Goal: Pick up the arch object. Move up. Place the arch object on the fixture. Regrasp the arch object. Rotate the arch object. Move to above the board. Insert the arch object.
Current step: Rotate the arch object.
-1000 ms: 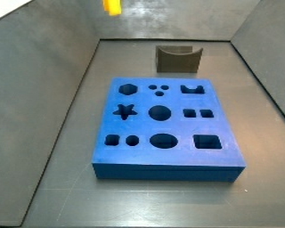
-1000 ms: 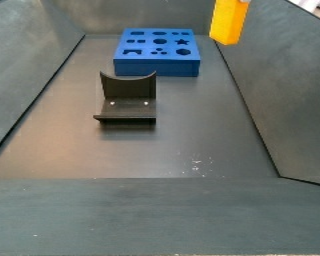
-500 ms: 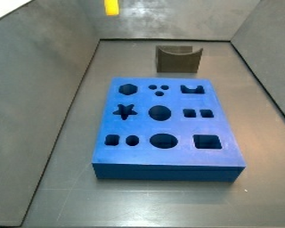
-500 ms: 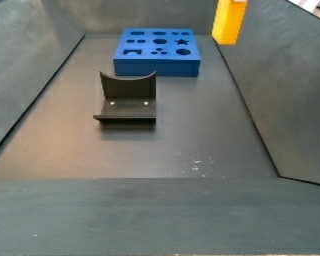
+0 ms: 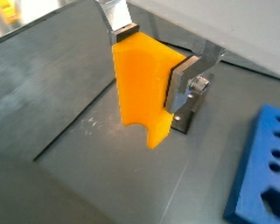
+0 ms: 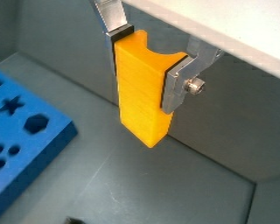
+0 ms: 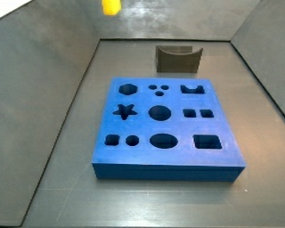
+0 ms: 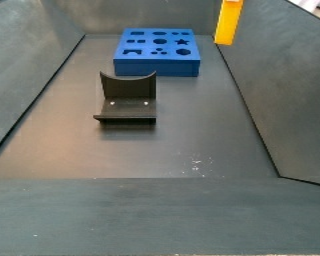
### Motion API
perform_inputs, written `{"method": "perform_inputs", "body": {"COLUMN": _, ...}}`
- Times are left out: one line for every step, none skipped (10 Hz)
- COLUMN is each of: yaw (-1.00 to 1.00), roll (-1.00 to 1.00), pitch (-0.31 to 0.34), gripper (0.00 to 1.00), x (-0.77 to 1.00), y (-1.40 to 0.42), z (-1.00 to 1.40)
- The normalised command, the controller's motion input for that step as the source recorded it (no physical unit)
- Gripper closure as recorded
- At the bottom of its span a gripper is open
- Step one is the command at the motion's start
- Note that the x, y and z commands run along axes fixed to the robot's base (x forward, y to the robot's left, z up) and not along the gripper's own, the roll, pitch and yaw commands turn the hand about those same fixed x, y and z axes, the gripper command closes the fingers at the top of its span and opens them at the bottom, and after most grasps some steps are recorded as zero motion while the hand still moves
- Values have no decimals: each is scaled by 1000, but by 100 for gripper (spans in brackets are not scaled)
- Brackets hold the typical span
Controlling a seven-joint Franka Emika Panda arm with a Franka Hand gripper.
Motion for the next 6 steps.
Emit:
{"method": "perform_inputs", "body": {"yaw": -1000, "roll": 0, "pitch": -3, "gripper": 100, "x": -3, "y": 9, "z": -5}}
{"method": "perform_inputs", "body": {"yaw": -1000, "roll": -1, "pitch": -4, "gripper": 100, "x": -3, "y": 10, "z": -5}}
{"method": "perform_inputs", "body": {"yaw": -1000, "roll": -1, "pitch": -4, "gripper": 100, "x": -3, "y": 10, "z": -5}}
{"method": "perform_inputs", "body": {"yaw": -1000, "roll": -1, "pitch": -5, "gripper": 100, "x": -3, "y": 10, "z": -5}}
{"method": "perform_inputs", "body": {"yaw": -1000, "roll": -1, "pitch": -6, "gripper": 100, "x": -3, "y": 10, "z": -5}}
{"method": "perform_inputs", "body": {"yaw": -1000, "roll": -1, "pitch": -7, "gripper": 100, "x": -3, "y": 10, "z": -5}}
